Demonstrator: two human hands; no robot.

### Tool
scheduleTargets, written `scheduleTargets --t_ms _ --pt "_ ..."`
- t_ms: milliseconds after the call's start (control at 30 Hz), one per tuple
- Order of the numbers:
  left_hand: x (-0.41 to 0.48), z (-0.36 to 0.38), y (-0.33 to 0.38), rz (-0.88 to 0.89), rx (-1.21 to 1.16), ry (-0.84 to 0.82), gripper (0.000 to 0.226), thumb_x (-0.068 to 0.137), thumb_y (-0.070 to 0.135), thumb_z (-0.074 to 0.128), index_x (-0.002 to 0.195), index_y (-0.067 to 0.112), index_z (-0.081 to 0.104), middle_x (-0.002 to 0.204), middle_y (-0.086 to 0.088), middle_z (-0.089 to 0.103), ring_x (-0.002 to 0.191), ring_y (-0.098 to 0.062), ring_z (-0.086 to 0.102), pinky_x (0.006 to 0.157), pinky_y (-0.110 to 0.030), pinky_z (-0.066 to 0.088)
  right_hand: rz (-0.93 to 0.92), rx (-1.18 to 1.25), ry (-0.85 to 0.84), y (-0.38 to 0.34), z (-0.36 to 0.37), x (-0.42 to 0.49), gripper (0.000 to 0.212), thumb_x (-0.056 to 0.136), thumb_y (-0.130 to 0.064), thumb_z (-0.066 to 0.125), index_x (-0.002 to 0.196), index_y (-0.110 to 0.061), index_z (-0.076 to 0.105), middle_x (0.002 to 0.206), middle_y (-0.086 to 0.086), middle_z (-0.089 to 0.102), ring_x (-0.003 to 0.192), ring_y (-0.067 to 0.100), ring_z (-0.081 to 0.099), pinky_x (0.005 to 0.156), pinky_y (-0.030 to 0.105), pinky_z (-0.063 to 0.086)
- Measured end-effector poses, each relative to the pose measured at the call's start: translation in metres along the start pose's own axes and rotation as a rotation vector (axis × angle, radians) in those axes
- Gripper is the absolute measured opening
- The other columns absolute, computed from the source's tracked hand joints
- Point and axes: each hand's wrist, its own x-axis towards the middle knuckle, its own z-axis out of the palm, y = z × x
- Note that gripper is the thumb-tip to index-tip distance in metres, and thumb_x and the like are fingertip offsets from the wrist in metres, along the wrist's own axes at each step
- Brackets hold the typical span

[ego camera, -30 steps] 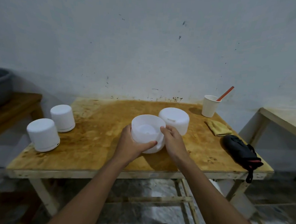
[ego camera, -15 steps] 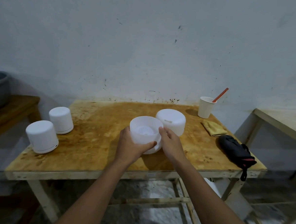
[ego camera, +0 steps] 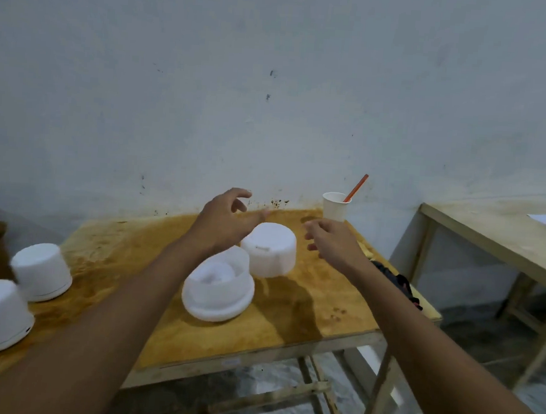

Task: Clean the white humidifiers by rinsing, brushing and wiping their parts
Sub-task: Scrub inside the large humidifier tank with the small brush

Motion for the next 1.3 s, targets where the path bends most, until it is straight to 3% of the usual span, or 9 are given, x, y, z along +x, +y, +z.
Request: scheduleTargets --t_ms 100,200,467,533,700,900,1067,1300 --pt "0.044 0.024 0.024 0.03 0.071 -0.19 0.062 0.084 0.059 0.065 0.134 0.026 0.052 0.118 0.002 0.061 0.108 -0.015 0.058 0.093 -0.034 0.048 0.023 -0.045 0.038 0.017 -0.025 0.03 0.031 0.1 -0.035 0.047 0.099 -0.012 0.068 0.1 0.01 0.069 0.088 0.026 0.067 0.08 0.04 0.056" --pt "0.097 0.063 0.036 0.012 0.105 -0.289 0.066 0.085 0.06 0.064 0.139 0.025 0.049 0.132 -0.004 0.057 0.113 -0.022 0.057 0.094 -0.033 0.048 0.055 -0.066 0.076 0.042 -0.046 0.072 0.029 0.102 -0.033 0.046 0.112 -0.015 0.066 0.104 0.002 0.066 0.089 0.018 0.065 0.08 0.032 0.055" --pt "0.227 0.187 0.022 -0.011 0.238 -0.416 0.092 0.082 0.052 0.073 0.152 0.018 0.024 0.152 -0.008 0.037 0.129 -0.028 0.046 0.09 -0.033 0.046 0.338 0.006 0.149 0.108 -0.055 0.186 0.043 0.101 -0.04 0.045 0.14 -0.022 0.047 0.148 0.004 0.045 0.124 0.03 0.052 0.096 0.046 0.052" --pt "0.242 0.207 0.016 -0.011 0.217 -0.432 0.091 0.079 0.052 0.075 0.148 0.019 0.027 0.146 -0.006 0.041 0.119 -0.024 0.048 0.081 -0.029 0.046 0.342 0.023 0.145 0.115 -0.054 0.202 0.045 0.102 -0.042 0.043 0.143 -0.023 0.045 0.15 0.004 0.042 0.128 0.031 0.05 0.099 0.048 0.051" --pt "0.264 0.237 0.0 -0.008 0.107 -0.399 0.075 0.075 0.048 0.08 0.134 0.018 0.044 0.124 -0.002 0.055 0.105 -0.018 0.054 0.08 -0.029 0.053 0.287 0.057 0.118 0.13 -0.05 0.228 0.039 0.103 -0.039 0.041 0.135 -0.019 0.053 0.14 0.005 0.054 0.119 0.029 0.057 0.098 0.046 0.051" --pt "0.261 0.232 0.004 0.006 0.016 -0.317 0.074 0.077 0.038 0.081 0.136 0.017 0.042 0.128 -0.003 0.052 0.109 -0.017 0.051 0.084 -0.028 0.051 0.264 0.13 0.202 0.127 -0.045 0.23 0.037 0.102 -0.033 0.046 0.134 -0.018 0.056 0.138 0.004 0.056 0.116 0.028 0.059 0.094 0.046 0.054" --pt "0.25 0.195 0.011 0.054 -0.052 -0.269 0.077 0.076 0.04 0.082 0.137 0.018 0.041 0.124 0.003 0.049 0.108 -0.015 0.051 0.066 -0.014 0.045 0.155 0.183 0.212 0.099 -0.044 0.218 0.035 0.102 -0.032 0.045 0.131 -0.018 0.058 0.132 0.003 0.06 0.106 0.024 0.062 0.068 0.025 0.055" --pt "0.202 0.115 0.01 0.074 -0.153 -0.144 0.073 0.073 0.039 0.083 0.132 0.022 0.043 0.122 0.003 0.052 0.105 -0.014 0.053 0.066 -0.016 0.046 0.028 0.208 0.142 0.027 -0.023 0.177 0.034 0.102 -0.034 0.046 0.129 -0.018 0.06 0.126 0.002 0.062 0.099 0.02 0.065 0.08 0.034 0.059"
